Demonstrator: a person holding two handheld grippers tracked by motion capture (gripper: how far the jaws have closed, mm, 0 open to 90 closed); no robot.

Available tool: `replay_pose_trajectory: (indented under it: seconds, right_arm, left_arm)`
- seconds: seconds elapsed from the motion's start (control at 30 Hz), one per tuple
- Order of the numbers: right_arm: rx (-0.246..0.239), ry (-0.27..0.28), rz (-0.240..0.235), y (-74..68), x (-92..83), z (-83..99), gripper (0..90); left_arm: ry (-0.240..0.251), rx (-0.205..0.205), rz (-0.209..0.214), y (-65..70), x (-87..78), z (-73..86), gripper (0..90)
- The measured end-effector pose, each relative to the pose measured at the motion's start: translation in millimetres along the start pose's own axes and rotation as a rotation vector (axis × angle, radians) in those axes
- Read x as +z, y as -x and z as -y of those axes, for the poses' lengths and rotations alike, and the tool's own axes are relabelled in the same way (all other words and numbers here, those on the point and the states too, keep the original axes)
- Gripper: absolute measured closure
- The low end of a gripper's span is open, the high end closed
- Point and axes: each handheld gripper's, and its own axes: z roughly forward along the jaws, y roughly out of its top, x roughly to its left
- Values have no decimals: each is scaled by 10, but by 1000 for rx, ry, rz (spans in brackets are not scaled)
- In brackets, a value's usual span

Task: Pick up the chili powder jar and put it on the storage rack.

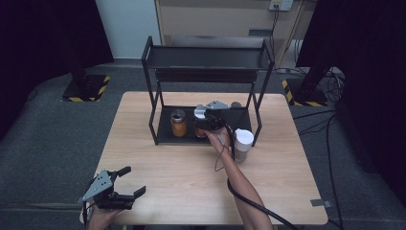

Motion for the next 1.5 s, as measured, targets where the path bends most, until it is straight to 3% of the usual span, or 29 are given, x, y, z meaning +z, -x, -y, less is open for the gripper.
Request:
replay_pose_trajectory:
  seconds: [0.13, 0.27, 0.37, 0.47, 0.7, 1.13, 1.5]
  right_arm:
    - [-13, -1, 0, -12, 1, 0, 305]
    - [3, -6, -9, 23, 2, -5, 296]
    - [-15, -19, 13, -21, -1, -31, 218]
    - [-10, -7, 34, -54, -28, -40, 171]
    - [-19, 24, 34, -44, -165, -184, 151]
    - [-93, 57, -19, -77, -617, -551, 112]
    - [-192, 78, -88, -151, -1113, -651, 112]
  left_arm:
    - [-1, 0, 0, -1, 2, 0, 40]
    - [-1, 1, 0, 1, 2, -1, 40]
    - [-2, 3, 1, 1, 5, -4, 40]
    - [-4, 6, 1, 2, 6, -7, 40]
    - [-4, 5, 2, 0, 7, -7, 40]
    - [-10, 7, 6, -5, 18, -11, 41]
    - [-14, 7, 5, -1, 21, -16, 42]
